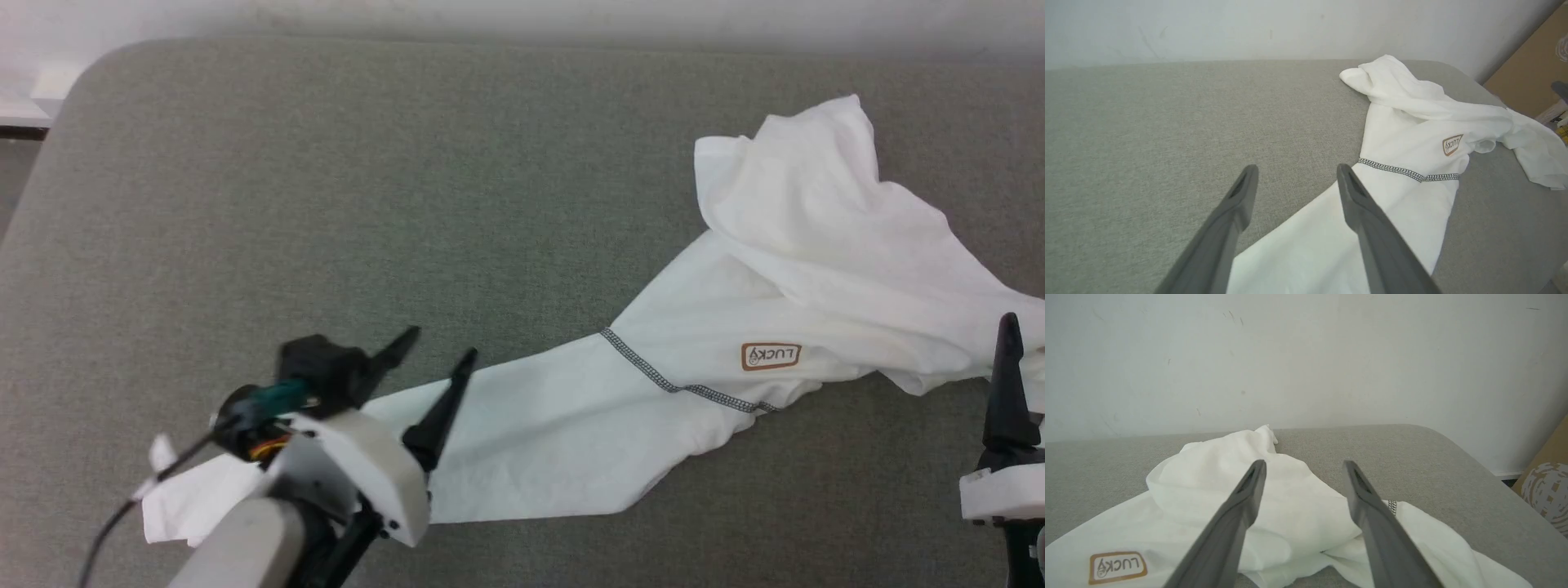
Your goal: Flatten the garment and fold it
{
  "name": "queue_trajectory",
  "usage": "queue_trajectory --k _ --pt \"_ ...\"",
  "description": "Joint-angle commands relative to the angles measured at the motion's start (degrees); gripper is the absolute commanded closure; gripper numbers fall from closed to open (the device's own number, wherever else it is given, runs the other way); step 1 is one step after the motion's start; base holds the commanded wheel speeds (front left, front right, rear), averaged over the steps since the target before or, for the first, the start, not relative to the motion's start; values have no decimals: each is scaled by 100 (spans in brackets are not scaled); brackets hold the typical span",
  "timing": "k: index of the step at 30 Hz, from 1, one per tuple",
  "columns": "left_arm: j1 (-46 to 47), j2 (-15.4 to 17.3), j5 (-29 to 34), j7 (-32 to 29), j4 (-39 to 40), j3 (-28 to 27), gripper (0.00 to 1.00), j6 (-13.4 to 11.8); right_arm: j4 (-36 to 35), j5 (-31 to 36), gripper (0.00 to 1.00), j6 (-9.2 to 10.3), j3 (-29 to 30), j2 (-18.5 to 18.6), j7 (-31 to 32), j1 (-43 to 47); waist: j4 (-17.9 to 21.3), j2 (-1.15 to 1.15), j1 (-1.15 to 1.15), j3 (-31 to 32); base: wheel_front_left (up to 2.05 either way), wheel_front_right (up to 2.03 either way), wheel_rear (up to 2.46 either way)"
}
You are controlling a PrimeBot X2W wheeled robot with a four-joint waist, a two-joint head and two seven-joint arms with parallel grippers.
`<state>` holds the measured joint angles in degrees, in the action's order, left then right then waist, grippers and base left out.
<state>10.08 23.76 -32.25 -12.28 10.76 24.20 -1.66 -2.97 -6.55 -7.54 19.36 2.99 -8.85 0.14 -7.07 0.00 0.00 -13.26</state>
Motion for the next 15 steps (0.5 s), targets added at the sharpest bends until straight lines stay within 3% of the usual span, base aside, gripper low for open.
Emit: queue_trajectory --k 1,9,13,14,15 --pt "293 -56 187 -87 -413 266 0 155 -24 -21 0 5 -7 -12 -26 -106 137 0 0 -204 0 0 0" --pt "1268 -137 559 -727 -2016 1141 0 732 -60 -27 0 5 -24 -12 -5 -239 242 0 0 -489 0 0 0" --pt "1544 -137 521 -970 -2424 1444 0 841 -60 -46 0 5 -25 -12 -1 -280 267 0 0 -531 0 0 0" --pt "1596 -142 517 -953 -2498 1469 38 850 -57 -53 0 5 -26 -12 -2 -288 271 0 0 -535 0 0 0" --pt "1643 -148 530 -896 -2565 1473 100 853 -53 -58 0 5 -28 -12 -3 -294 275 0 0 -536 0 0 0"
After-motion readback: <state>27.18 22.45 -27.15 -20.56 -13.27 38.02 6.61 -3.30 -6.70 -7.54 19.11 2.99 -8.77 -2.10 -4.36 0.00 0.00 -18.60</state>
